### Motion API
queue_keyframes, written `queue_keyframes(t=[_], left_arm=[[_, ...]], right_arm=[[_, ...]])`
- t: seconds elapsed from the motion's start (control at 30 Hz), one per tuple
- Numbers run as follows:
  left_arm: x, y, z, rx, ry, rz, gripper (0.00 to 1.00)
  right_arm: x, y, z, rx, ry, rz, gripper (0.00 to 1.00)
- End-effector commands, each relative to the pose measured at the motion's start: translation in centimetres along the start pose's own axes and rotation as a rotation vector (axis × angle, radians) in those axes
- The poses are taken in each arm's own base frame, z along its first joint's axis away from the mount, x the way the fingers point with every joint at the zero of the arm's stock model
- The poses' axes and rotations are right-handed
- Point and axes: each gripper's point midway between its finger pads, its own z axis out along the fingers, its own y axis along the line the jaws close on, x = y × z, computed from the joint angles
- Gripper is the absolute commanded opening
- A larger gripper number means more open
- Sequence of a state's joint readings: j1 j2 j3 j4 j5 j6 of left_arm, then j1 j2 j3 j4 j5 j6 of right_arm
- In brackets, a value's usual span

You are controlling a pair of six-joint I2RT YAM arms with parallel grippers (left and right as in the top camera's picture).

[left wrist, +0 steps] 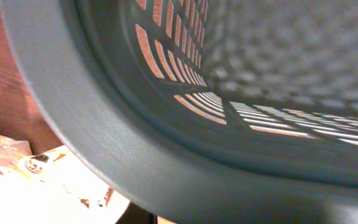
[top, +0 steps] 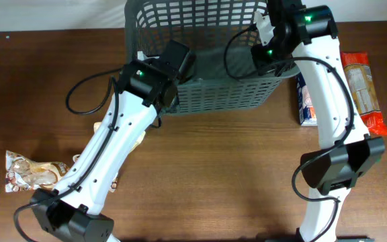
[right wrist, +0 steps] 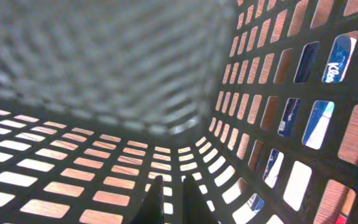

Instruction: Pack container

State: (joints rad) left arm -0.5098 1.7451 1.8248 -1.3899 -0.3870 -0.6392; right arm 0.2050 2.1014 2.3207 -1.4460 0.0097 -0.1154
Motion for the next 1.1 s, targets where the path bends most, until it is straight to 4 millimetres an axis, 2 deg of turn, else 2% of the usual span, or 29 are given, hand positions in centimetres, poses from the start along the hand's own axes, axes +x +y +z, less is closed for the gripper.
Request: queue_keyframes(t=[0.0, 1.07], left_arm=[[-0.53, 0.43, 0.47, -0.026, -0.017, 0.022, 0.02], [-1.16, -0.01, 0.46, -0.010, -0.042, 0.051, 0.02]], right_arm=[[0.29, -0.04, -0.02, -0.003, 0.011, 0.004, 0.04], [0.54, 0.12, -0.02, -0.012, 0.020, 0.003, 0.04]])
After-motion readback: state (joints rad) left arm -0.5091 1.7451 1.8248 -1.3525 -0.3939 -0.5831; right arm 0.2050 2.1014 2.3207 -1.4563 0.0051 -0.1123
